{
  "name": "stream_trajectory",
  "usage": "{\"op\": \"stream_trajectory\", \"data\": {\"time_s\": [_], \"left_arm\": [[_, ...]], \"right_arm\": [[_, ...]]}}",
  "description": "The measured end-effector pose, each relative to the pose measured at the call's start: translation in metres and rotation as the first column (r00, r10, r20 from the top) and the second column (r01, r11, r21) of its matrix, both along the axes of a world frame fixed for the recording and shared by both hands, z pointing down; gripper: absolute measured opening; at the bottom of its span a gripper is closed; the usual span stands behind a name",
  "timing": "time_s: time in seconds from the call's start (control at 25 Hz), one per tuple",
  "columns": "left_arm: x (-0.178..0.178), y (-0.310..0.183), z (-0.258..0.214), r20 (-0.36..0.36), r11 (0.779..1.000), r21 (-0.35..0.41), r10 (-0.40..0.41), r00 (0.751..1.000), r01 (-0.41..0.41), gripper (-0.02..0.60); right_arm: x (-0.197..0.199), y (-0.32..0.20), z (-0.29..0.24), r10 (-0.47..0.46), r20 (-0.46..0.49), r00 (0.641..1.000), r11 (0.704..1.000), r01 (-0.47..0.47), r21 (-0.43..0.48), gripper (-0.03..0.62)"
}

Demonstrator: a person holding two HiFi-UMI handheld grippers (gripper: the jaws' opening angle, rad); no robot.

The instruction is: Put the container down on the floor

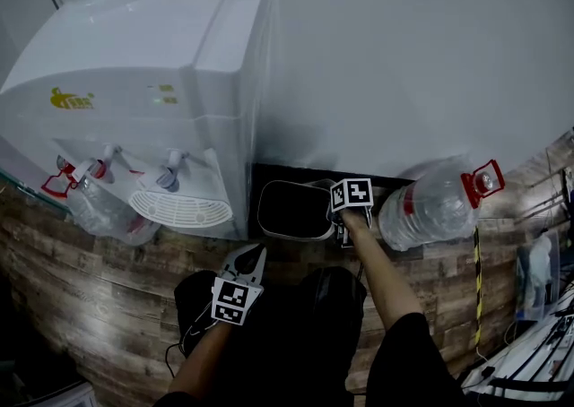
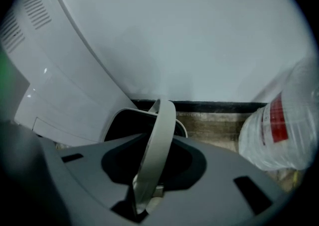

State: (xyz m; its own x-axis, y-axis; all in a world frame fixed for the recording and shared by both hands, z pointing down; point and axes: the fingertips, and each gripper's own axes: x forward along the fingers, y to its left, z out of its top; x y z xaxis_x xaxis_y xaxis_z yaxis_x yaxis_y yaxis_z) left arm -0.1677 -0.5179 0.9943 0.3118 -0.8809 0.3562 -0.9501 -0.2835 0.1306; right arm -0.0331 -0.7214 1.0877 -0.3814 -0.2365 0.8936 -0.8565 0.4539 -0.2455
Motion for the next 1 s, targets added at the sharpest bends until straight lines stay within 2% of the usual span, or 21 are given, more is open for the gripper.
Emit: {"op": "stream_trajectory", "data": {"time_s": [0.36,0.6,0.68,0.8,1.0], "left_arm": [[0.019,0.004,0.009,-0.003,0.999,-0.015,0.042,0.999,-0.042,0.014],[0.028,0.004,0.014,-0.015,0.998,-0.023,0.057,0.998,-0.057,0.014],[0.03,0.005,0.017,-0.017,0.998,-0.028,0.063,0.998,-0.064,0.014],[0.033,0.006,0.021,-0.023,0.997,-0.033,0.07,0.997,-0.071,0.014],[0.039,0.006,0.022,-0.033,0.996,-0.034,0.081,0.996,-0.082,0.014]], "right_arm": [[0.036,0.01,0.01,0.069,0.038,0.997,0.997,-0.067,-0.049,0.117],[0.051,0.014,0.007,0.127,0.114,0.985,0.988,-0.116,-0.103,0.13],[0.057,0.015,0.007,0.126,0.105,0.986,0.988,-0.115,-0.101,0.137],[0.069,0.017,0.006,0.116,0.077,0.99,0.989,-0.109,-0.096,0.133],[0.079,0.021,0.015,0.166,0.104,0.981,0.981,-0.153,-0.121,0.105]]}}
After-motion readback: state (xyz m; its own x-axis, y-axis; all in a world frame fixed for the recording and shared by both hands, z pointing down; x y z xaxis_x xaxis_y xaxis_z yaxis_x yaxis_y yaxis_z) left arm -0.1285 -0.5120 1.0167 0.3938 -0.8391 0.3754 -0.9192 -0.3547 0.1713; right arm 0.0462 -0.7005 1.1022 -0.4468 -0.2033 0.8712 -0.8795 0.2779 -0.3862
